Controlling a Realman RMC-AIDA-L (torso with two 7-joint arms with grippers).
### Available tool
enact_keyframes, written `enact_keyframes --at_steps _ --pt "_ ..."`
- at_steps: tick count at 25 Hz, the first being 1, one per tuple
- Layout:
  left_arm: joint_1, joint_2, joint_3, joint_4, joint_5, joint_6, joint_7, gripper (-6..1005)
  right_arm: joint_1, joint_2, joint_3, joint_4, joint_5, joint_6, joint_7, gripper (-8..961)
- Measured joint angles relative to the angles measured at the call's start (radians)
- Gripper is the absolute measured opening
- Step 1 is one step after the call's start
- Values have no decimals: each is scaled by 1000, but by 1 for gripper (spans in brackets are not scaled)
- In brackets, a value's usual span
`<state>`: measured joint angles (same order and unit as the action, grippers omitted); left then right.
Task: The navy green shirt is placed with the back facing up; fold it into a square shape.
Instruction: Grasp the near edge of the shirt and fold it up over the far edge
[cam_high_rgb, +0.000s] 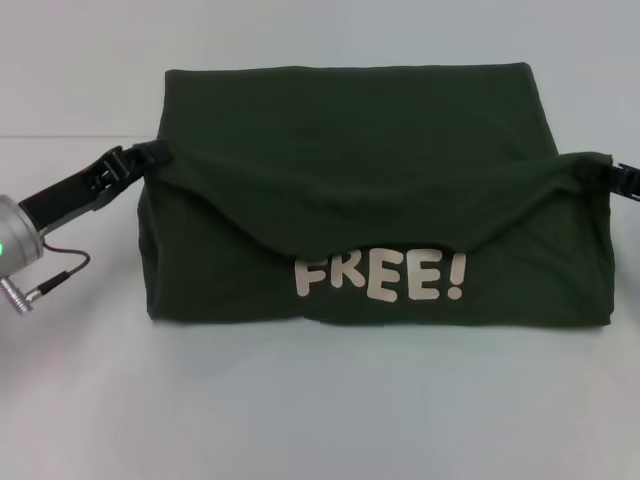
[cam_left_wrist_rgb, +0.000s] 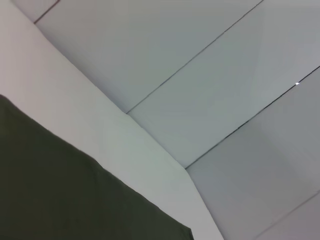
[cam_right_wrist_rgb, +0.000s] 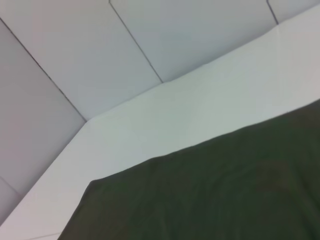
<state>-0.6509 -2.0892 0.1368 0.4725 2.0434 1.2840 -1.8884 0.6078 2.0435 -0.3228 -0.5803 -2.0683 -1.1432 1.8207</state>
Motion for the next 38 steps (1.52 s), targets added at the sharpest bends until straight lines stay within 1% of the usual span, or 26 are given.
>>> enact_keyframes --at_steps 8,10,12,13,14,15,21,27,34,38 --pt "-26 -21 0 0 -37 -89 71 51 22 32 -2 12 5 82 -54 63" --pt "-30 -25 0 -1 -41 -109 88 51 24 37 -8 12 5 99 -60 63" --pt "-37 -35 0 -2 -56 -132 118 51 24 41 -18 12 6 114 -64 64" --pt "-37 -35 0 -2 -56 -132 118 51 24 42 -22 13 8 121 -64 64" --pt "-45 -41 0 -2 -76 -144 140 51 24 42 -24 13 10 124 -64 65" --pt "-47 -42 0 -2 -80 -147 144 51 24 42 -27 13 12 128 -64 65" --pt "-70 -42 25 -2 -90 -184 162 51 31 43 -27 18 15 145 -64 67" --pt "-70 -60 48 -2 -103 -236 194 51 39 41 -27 41 15 170 -77 68" --pt "-70 -65 47 -8 -110 -280 211 51 42 41 -28 51 15 197 -78 70" --pt "-73 -73 47 -12 -113 -310 226 51 44 42 -29 57 14 203 -78 71"
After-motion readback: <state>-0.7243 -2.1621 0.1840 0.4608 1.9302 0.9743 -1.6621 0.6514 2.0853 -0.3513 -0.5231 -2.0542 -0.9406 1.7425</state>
